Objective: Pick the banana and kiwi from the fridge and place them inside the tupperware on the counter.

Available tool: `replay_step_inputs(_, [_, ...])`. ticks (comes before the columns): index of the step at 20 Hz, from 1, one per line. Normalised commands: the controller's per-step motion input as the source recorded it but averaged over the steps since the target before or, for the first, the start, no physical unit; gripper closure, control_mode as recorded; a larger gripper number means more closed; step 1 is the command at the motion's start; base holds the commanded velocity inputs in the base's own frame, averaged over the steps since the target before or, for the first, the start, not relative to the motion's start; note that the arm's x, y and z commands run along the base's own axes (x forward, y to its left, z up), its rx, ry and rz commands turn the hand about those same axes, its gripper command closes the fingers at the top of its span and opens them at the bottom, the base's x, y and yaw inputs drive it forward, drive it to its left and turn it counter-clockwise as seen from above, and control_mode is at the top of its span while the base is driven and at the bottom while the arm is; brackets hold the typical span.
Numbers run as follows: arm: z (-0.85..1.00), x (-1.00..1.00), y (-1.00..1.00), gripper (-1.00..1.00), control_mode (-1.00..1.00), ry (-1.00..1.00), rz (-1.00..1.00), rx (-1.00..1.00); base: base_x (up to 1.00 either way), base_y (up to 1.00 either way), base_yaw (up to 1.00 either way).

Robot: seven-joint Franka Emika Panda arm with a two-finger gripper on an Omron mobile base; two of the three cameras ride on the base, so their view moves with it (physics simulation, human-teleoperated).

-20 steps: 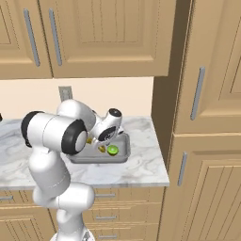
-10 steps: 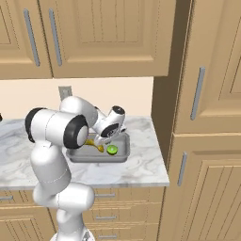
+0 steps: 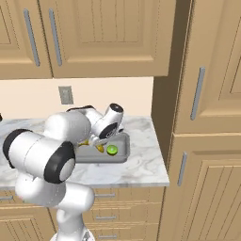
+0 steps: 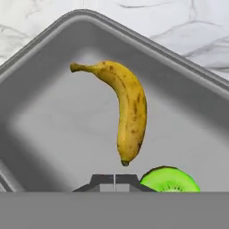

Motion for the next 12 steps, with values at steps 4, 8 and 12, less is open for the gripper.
replay_step_inputs(4, [1.0, -0.79, 0.45, 1.0, -1.0, 0.0, 0.0, -0.03, 0.0, 0.0, 0.0])
replay_step_inputs(8, [0.76, -0.91, 0.56, -1.0, -1.0, -0.04, 0.0, -0.08, 0.0, 0.0, 0.0])
replay_step_inputs(12, [0.34, -1.0, 0.01, -1.0, -1.0, -0.19, -0.07, -0.02, 0.0, 0.0, 0.0])
